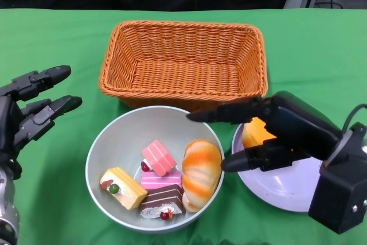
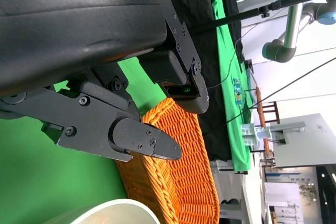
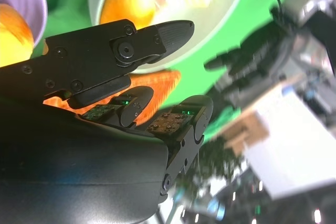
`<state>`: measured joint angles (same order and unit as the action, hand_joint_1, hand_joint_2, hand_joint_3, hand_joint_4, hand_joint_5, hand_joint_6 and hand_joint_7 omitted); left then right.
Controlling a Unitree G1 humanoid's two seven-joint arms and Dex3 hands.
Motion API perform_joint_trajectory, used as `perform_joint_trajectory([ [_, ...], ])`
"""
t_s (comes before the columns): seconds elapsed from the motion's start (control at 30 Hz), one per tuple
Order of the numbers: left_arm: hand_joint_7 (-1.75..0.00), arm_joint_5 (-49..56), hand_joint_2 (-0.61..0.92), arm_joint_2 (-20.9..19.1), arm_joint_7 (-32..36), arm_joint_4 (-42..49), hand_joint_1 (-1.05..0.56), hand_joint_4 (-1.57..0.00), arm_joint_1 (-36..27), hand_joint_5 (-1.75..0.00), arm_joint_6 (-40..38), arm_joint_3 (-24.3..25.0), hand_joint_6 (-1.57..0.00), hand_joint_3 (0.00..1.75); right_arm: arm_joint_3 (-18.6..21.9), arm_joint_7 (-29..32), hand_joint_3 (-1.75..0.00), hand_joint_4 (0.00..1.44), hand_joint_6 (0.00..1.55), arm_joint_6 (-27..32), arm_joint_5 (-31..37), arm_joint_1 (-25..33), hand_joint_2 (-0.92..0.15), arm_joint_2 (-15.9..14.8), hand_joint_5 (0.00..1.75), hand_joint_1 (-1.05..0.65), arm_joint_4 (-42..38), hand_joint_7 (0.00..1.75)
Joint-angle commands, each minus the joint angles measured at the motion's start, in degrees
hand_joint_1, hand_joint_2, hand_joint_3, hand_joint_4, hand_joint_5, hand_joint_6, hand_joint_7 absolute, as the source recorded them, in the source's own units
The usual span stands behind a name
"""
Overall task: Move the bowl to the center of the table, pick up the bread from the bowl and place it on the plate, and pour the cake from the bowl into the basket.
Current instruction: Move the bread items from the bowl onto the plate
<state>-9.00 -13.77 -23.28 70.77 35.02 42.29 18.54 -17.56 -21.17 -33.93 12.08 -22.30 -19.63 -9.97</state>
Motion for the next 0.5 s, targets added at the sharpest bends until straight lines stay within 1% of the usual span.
perform_joint_trajectory([
  [0.03,0.00,0.0,0.92,-0.5,0.2,-0.1,-0.36,-1.07,-0.8,0.00,0.7,0.0,-0.90,0.08,0.1,-2.6,0.00,0.63,0.60,0.4,-0.4,-1.8,-0.87,-1.0,0.05,-0.64,-0.4,0.01],
  [0.13,0.00,0.1,0.92,-0.5,0.6,-0.1,-0.37,-1.07,-0.8,0.00,0.8,-0.2,-0.91,0.08,0.0,-4.7,0.00,0.62,0.61,0.8,-0.6,-3.0,-0.84,-0.8,0.03,-0.63,-1.1,0.01],
  [0.33,0.00,-0.5,0.92,-0.4,0.4,-0.2,-0.38,-1.08,-0.8,-0.01,0.8,0.1,-0.91,0.08,-0.5,-5.4,-0.01,0.62,0.61,-1.8,1.9,-5.6,-0.86,-0.6,0.02,-0.65,-4.1,0.00],
  [0.43,0.00,-0.4,0.92,-0.4,0.4,-0.2,-0.37,-1.08,-0.8,-0.01,1.2,0.0,-0.91,0.08,-1.2,-4.7,-0.01,0.63,0.61,-4.3,4.6,-7.5,-0.86,-0.6,0.03,-0.65,-6.8,0.00],
  [0.5,0.00,-0.5,0.92,-0.1,0.1,-0.3,-0.38,-1.08,-0.8,0.00,1.2,0.1,-0.91,0.08,-1.9,-4.3,0.00,0.64,0.63,-6.7,5.7,-9.5,-0.86,0.0,0.03,-0.65,-10.3,0.01],
])
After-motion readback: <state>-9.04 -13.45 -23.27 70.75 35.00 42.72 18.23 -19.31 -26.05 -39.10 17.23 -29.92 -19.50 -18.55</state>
